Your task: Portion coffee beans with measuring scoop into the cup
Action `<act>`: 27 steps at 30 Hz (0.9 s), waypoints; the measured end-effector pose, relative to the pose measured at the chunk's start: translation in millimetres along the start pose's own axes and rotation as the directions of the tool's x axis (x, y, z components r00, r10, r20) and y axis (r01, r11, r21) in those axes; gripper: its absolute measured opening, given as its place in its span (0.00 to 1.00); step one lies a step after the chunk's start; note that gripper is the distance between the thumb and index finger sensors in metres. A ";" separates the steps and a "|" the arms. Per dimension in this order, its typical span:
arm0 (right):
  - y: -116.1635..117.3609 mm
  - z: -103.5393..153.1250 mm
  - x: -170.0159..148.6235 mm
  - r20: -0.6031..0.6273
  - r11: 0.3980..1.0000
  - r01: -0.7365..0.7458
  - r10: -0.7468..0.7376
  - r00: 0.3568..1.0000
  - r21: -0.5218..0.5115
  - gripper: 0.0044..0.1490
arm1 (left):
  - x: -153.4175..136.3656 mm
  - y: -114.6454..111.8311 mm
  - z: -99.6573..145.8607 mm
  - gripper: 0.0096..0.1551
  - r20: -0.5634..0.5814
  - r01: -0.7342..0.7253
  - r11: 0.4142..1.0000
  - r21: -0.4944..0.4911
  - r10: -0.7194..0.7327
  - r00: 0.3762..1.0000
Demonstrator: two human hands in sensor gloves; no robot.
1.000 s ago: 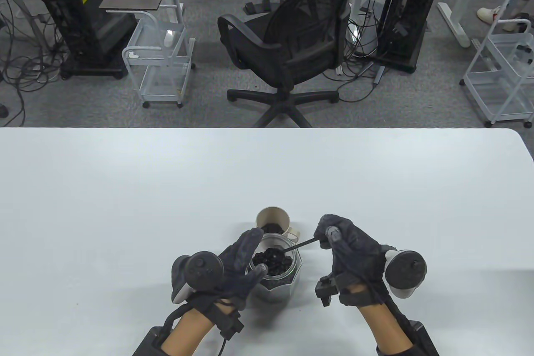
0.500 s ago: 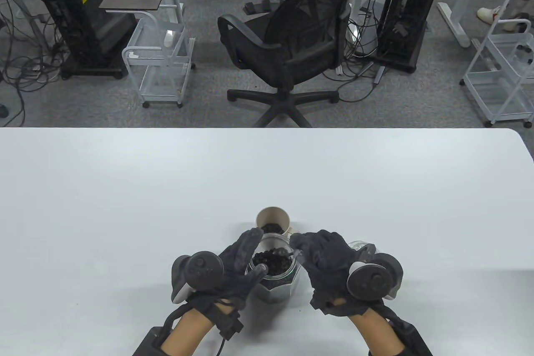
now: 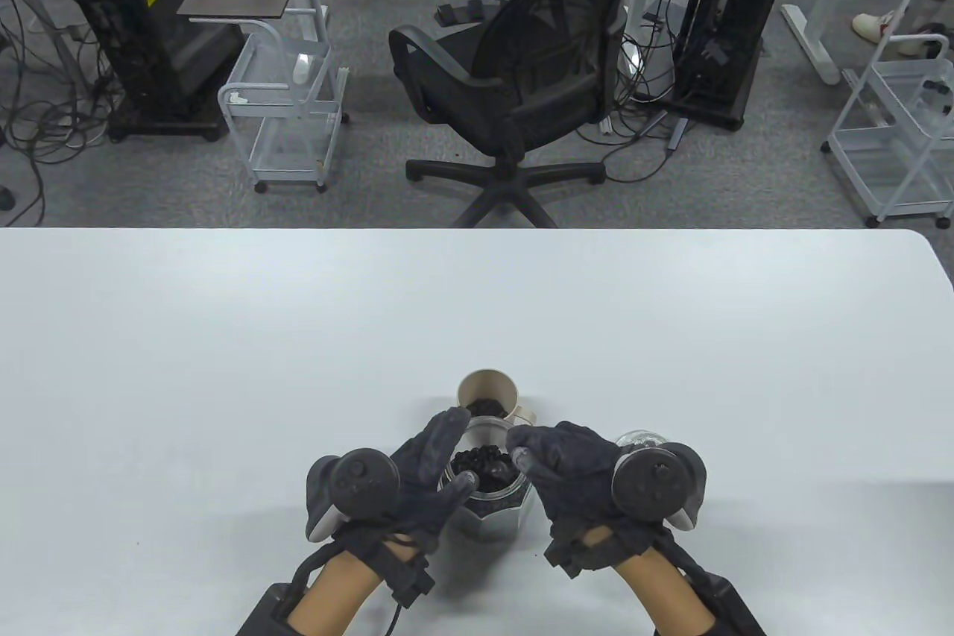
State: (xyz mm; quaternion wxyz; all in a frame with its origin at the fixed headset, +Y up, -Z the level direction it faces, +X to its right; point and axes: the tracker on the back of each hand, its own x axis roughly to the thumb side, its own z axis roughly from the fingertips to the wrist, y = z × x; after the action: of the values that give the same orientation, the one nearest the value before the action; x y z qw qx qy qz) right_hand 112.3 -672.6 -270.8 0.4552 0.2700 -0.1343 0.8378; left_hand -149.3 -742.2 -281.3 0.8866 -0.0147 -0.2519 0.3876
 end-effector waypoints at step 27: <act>-9.8 24.5 -66.8 -0.477 0.808 0.389 -0.579 0.661 -0.442 0.24 | -0.1 0.0 0.0 0.53 -0.002 0.005 1.000 0.001 -0.005 1.000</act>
State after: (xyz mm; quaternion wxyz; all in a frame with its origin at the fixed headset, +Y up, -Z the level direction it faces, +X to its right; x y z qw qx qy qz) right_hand 158.0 -724.9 -289.3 0.7177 -0.0511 -0.0341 0.6937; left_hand -149.3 -742.2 -281.4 0.8877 -0.0142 -0.2511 0.3857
